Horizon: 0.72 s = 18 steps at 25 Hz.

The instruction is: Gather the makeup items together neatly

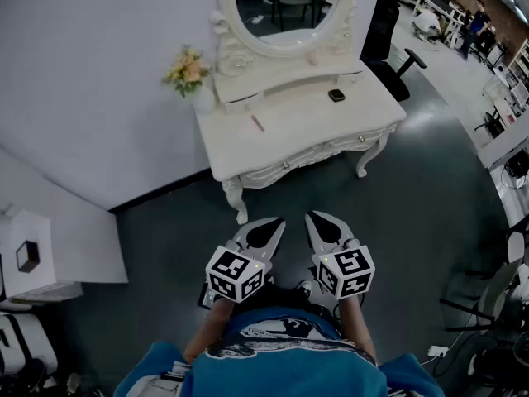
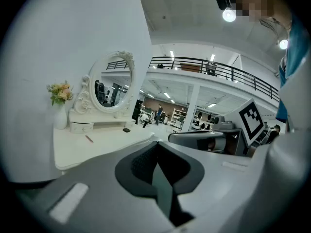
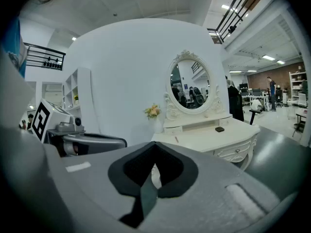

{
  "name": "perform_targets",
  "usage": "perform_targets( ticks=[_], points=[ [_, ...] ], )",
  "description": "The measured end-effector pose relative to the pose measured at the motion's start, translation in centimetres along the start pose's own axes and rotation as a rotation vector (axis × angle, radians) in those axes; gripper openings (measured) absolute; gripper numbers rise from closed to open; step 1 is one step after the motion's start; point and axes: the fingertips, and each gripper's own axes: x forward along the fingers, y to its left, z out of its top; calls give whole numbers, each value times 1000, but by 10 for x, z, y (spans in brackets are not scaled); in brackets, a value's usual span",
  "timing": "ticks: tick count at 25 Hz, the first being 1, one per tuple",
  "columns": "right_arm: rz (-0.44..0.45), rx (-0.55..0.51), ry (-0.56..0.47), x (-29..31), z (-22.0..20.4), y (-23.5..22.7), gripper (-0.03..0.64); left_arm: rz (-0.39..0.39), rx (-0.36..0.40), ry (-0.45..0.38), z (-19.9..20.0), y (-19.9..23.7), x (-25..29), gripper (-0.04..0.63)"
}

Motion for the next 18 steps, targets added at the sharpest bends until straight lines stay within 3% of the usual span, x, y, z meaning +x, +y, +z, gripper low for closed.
perform_targets(
  ticks=[18],
  points=[
    [-4,105,-43,-29,-8,-34,3,-8,22,6,-2,-27,25,12]
  ],
)
